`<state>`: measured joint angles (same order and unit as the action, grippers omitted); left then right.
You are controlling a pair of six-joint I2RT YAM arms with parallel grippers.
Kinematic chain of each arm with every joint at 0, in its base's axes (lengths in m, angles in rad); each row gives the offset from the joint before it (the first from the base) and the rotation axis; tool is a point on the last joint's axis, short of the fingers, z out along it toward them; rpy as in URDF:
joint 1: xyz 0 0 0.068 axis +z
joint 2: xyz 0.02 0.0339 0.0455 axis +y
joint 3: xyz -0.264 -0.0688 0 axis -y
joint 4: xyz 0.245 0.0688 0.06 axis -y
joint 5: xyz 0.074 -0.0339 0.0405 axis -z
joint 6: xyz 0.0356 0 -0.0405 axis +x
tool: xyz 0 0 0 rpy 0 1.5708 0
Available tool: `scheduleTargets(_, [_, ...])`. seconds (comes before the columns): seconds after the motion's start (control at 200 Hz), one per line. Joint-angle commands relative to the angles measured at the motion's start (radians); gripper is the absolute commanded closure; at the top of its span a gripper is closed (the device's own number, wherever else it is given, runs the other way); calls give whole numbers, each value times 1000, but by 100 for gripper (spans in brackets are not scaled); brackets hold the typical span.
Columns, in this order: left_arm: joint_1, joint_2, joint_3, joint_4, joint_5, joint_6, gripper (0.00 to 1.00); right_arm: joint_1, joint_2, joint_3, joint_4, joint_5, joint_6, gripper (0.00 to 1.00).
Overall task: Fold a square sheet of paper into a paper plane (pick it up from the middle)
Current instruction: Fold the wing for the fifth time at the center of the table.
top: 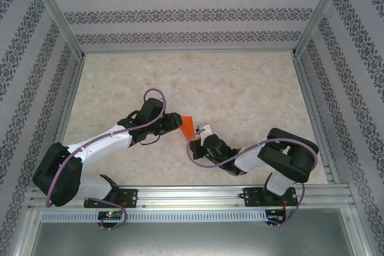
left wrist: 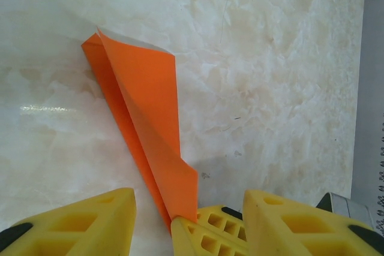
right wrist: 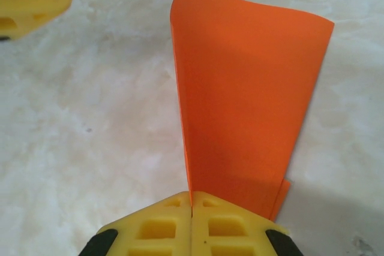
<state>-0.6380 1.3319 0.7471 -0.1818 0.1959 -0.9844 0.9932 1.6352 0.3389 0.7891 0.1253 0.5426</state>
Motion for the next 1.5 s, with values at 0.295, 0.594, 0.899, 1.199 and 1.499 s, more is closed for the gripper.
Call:
scheduleTargets(0.295, [-9, 27, -9, 41, 35, 24, 50, -102, 210, -57, 362, -222, 411, 100])
scheduleTargets(0.594, [-9, 54, -10, 72, 61, 27, 50, -145, 209, -52, 285, -256, 556, 100])
scheduleTargets(0.899, [-12, 123, 8, 113, 118, 40, 53, -177, 160, -32, 158, -318, 714, 100])
scheduleTargets(1.199, [-13, 199, 30, 197, 212, 41, 54, -190, 181, -46, 130, -324, 816, 100])
scheduleTargets(1.499, [-17, 288, 68, 248, 253, 53, 53, -197, 137, -39, 110, -329, 791, 100])
